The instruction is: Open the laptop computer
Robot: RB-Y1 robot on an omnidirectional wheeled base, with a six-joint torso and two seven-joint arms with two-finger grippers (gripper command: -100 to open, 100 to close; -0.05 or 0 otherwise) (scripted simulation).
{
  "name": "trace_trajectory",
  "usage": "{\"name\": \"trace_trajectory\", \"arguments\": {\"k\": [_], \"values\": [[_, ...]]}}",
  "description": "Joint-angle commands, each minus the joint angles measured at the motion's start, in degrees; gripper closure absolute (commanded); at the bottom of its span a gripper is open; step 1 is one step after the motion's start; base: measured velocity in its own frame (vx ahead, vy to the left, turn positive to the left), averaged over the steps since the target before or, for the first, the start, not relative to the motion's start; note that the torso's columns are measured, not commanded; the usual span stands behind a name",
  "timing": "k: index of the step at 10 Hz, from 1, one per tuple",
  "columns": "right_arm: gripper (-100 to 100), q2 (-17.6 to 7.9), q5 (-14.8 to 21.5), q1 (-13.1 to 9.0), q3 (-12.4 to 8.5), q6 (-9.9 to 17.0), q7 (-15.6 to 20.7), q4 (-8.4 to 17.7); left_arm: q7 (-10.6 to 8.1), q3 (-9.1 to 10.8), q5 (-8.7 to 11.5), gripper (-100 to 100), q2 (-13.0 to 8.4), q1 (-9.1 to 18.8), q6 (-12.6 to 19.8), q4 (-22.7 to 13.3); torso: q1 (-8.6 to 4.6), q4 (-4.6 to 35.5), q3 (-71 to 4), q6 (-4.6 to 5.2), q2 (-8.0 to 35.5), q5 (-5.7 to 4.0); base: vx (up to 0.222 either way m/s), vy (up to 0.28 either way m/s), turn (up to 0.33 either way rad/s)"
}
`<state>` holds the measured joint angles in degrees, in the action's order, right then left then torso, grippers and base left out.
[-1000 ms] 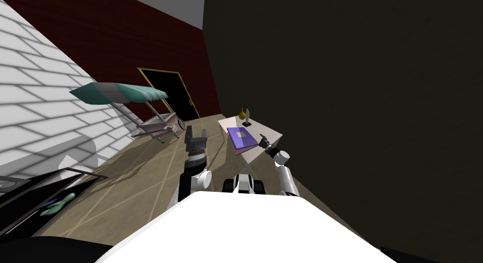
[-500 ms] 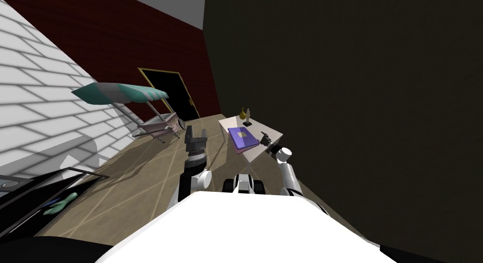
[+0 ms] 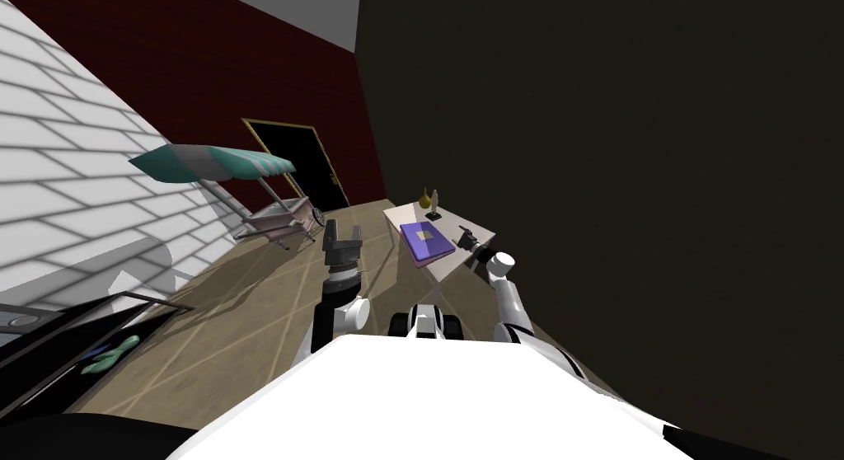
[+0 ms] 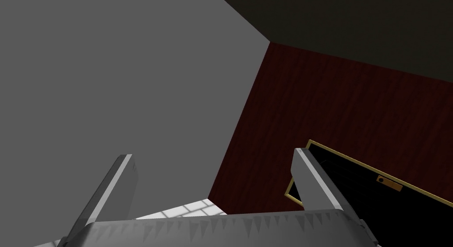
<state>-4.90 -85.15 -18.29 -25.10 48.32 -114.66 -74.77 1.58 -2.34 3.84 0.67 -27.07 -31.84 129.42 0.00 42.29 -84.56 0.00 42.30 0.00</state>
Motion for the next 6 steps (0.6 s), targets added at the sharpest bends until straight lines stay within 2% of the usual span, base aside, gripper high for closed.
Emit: {"name": "trace_trajectory", "arguments": {"k": [1, 6], "values": [[0, -0.07, 0.07, -0.06, 0.03, -0.04, -0.37, -0.06, 0.00, 0.00, 0.00, 0, 0.00, 0.00, 0.00, 0.00, -0.05, -0.01, -0.01, 0.01, -0.04, -0.02, 0.000, 0.000, 0.000], [0, -0.06, 0.06, -0.06, 0.03, -0.03, -0.34, -0.05, 0.00, 0.00, 0.00, 0, 0.00, 0.00, 0.00, 0.00, 0.01, 0.00, -0.01, 0.00, -0.01, 0.00, 0.000, 0.000, 0.000]]}}
